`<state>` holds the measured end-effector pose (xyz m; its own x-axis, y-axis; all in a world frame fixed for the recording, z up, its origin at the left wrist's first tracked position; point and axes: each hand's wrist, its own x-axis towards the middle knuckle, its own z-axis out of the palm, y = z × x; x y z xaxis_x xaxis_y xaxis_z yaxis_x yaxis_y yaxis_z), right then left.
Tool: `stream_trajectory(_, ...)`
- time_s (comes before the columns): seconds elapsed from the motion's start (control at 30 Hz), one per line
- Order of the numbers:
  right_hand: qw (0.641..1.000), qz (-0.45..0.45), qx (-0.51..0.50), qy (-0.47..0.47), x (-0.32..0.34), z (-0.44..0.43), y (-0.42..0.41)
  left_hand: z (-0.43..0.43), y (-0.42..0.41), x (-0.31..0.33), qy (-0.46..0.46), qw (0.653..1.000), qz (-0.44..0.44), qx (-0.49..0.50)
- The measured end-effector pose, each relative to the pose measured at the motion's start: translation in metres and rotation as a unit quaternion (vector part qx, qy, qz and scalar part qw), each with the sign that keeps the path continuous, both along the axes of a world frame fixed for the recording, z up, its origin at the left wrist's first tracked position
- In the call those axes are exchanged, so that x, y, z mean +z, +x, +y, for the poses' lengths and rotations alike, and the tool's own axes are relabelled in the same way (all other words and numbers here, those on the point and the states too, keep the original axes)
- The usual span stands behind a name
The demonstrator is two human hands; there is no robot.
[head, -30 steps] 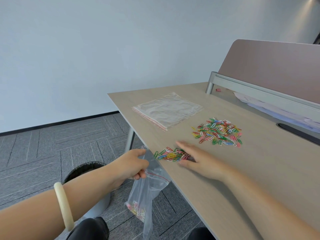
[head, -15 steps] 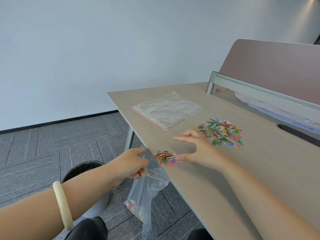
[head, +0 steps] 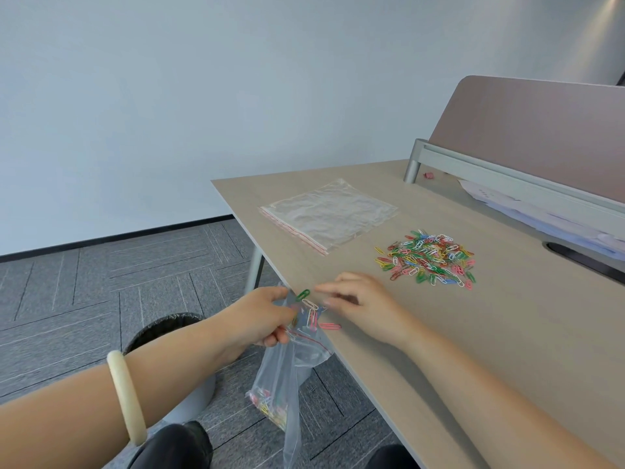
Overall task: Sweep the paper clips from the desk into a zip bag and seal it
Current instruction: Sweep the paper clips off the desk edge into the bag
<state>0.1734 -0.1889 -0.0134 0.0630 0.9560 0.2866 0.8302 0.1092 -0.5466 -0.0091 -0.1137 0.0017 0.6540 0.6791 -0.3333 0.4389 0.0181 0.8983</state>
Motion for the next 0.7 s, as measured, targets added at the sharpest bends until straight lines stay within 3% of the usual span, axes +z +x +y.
stream_trajectory(0.1, 0.999, -0.009, -0.025, -0.034, 0.011, -0.015, 0.02, 0.001, 0.0, -0.002, 0.003, 1.0, 0.002, 0.004)
stream_trajectory(0.23, 0.986, -0.106, -0.034, -0.127, 0.003, -0.026, 0.032, 0.004, 0.0, -0.005, 0.004, 1.0, 0.004, 0.002)
stream_trajectory(0.47, 0.997, -0.064, -0.027, 0.034, -0.009, 0.005, -0.009, 0.005, 0.0, -0.004, 0.003, 1.0, 0.002, -0.002)
stream_trajectory(0.6, 0.996, -0.021, -0.047, 0.068, -0.003, -0.001, -0.009, 0.005, -0.002, -0.004, -0.002, 1.0, 0.001, -0.003)
stream_trajectory(0.7, 0.991, -0.096, -0.089, 0.001, -0.004, -0.017, 0.015, 0.003, -0.002, -0.004, 0.0, 1.0, 0.0, -0.001)
